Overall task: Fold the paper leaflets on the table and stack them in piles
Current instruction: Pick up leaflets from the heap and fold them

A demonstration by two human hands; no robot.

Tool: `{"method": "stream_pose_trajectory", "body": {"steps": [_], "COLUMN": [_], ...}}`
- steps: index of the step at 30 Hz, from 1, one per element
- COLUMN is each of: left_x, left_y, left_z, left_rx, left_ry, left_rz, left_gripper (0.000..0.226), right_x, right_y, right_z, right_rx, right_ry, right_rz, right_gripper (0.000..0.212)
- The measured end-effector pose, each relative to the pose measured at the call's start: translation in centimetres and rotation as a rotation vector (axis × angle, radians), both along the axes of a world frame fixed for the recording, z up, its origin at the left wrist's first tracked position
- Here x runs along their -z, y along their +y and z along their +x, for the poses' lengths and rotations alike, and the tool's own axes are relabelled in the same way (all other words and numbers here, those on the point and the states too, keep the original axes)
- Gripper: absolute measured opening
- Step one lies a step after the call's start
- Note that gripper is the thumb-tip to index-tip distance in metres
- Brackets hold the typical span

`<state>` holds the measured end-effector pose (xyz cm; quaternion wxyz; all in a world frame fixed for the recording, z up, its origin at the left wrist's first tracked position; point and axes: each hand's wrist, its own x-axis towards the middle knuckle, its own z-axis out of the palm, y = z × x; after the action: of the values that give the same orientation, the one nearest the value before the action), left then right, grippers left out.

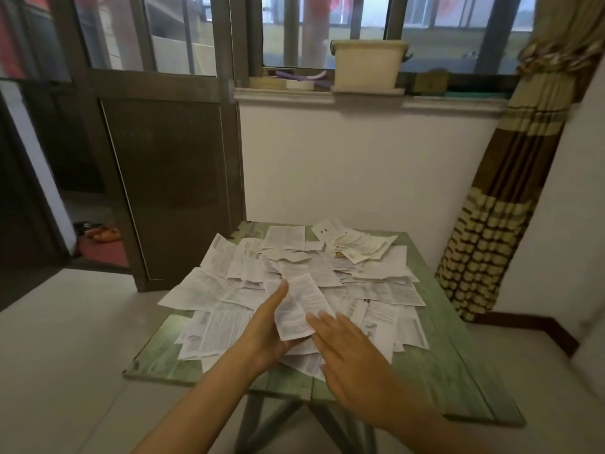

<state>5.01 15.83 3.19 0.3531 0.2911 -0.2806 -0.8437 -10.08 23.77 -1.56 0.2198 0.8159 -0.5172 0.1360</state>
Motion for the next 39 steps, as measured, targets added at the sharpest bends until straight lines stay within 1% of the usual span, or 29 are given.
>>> {"method": "stream_pose_trajectory", "body": {"steps": [2, 5, 8, 10, 12, 15, 17, 21, 26, 30, 34, 36, 39], "left_x": [0.2, 0.3, 0.0, -0.2, 0.1, 1.1, 1.6, 2.3, 2.4, 2.9, 3.3, 3.2, 3.1], "left_y": [0.3, -0.1, -0.5, -1.2, -2.2, -3.6, -3.9, -4.4, -4.8, -5.0, -4.6, -4.4, -4.3], "left_z": [0.3, 0.7, 0.9, 1.3, 1.8, 2.6, 2.9, 3.4, 3.8, 4.0, 3.7, 3.4, 2.9], "left_rx": [-0.036, -0.073, -0.149, -0.248, -0.33, -0.374, -0.329, -0.245, -0.204, -0.178, -0.185, -0.186, -0.179], "left_ry": [-0.068, -0.115, -0.19, -0.21, -0.267, -0.413, -0.469, -0.459, -0.452, -0.418, -0.409, -0.41, -0.4], "left_rz": [0.076, 0.182, 0.192, 0.166, 0.12, 0.059, 0.04, 0.019, -0.046, -0.068, -0.065, -0.057, -0.054], "left_gripper": [0.021, 0.023, 0.024, 0.019, 0.012, 0.022, 0.024, 0.013, 0.012, 0.013, 0.016, 0.016, 0.016], "right_x": [0.3, 0.4, 0.4, 0.5, 0.3, -0.1, -0.4, 0.1, 1.4, 2.1, 1.8, 1.0, 0.3], "right_y": [0.7, 1.0, 0.7, 0.1, -0.6, -3.1, -5.4, -10.6, -14.6, -15.1, -14.1, -13.6, -12.7], "right_z": [0.4, 0.6, 0.6, 0.4, -0.4, -1.8, -2.6, -3.3, -4.0, -4.5, -4.9, -4.6, -4.7], "right_rx": [-0.015, -0.027, -0.036, -0.051, 0.013, 0.145, 0.184, 0.24, 0.273, 0.262, 0.224, 0.176, 0.107], "right_ry": [0.052, 0.092, 0.1, 0.019, -0.136, -0.29, -0.325, -0.286, -0.191, -0.254, -0.295, -0.326, -0.433], "right_rz": [0.021, 0.008, 0.027, 0.01, 0.083, 0.206, 0.261, 0.31, 0.389, 0.419, 0.333, 0.254, 0.142], "right_gripper": [0.047, 0.048, 0.06, 0.055, 0.053, 0.054, 0.05, 0.048, 0.047, 0.051, 0.049, 0.04, 0.016]}}
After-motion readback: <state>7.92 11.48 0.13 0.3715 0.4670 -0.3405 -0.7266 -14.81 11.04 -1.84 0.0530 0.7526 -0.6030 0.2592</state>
